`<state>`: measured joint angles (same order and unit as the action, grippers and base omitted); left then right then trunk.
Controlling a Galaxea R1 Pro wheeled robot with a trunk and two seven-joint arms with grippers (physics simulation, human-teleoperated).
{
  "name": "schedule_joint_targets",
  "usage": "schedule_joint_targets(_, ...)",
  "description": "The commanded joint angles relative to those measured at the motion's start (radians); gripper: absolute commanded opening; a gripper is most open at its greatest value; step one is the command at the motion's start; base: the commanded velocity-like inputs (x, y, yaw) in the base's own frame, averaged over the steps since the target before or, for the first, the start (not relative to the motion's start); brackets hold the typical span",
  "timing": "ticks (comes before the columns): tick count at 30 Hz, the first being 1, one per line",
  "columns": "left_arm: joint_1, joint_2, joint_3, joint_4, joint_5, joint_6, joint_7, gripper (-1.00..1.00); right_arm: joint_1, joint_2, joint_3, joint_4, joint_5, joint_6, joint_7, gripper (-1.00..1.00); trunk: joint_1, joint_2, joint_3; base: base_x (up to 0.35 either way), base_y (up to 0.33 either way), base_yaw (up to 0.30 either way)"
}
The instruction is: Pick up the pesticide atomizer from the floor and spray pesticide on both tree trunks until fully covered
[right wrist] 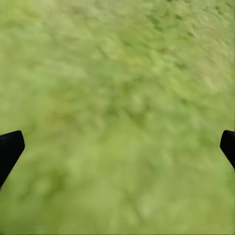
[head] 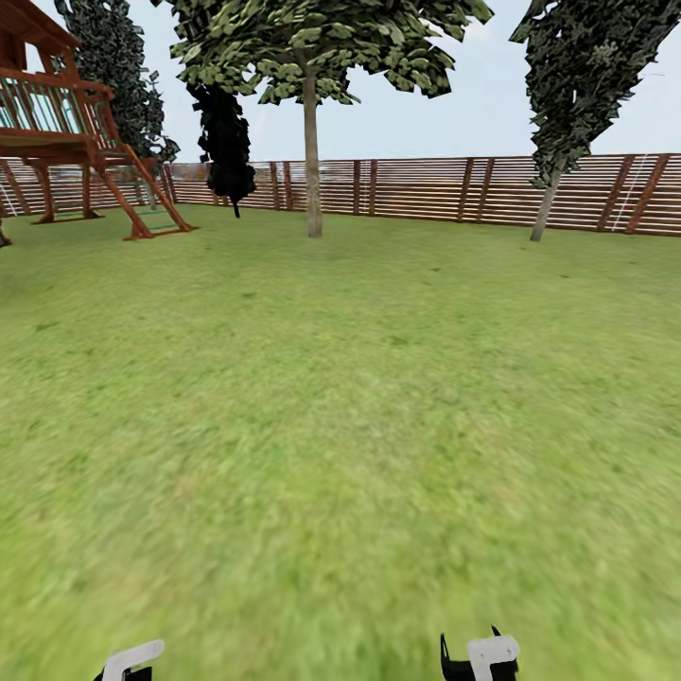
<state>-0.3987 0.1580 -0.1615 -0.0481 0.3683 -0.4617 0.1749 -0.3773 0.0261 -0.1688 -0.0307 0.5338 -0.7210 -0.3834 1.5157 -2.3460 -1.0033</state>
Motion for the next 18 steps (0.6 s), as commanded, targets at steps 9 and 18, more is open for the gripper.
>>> schedule_joint_targets(9, 0.000, 0.000, 0.000, 0.000, 0.000, 0.000, 0.000, -1.00, 0.000, 0.000, 0.000, 0.000, 0.000, 0.000, 0.000, 1.00, 0.000, 0.000, 0.000, 0.339, 0.000, 0.000)
schedule_joint_targets(18, 0.000, 0.000, 0.000, 0.001, 0.000, 0.000, 0.000, -1.00, 0.000, 0.000, 0.000, 0.000, 0.000, 0.000, 0.000, 1.00, 0.000, 0.000, 0.000, 0.339, 0.000, 0.000)
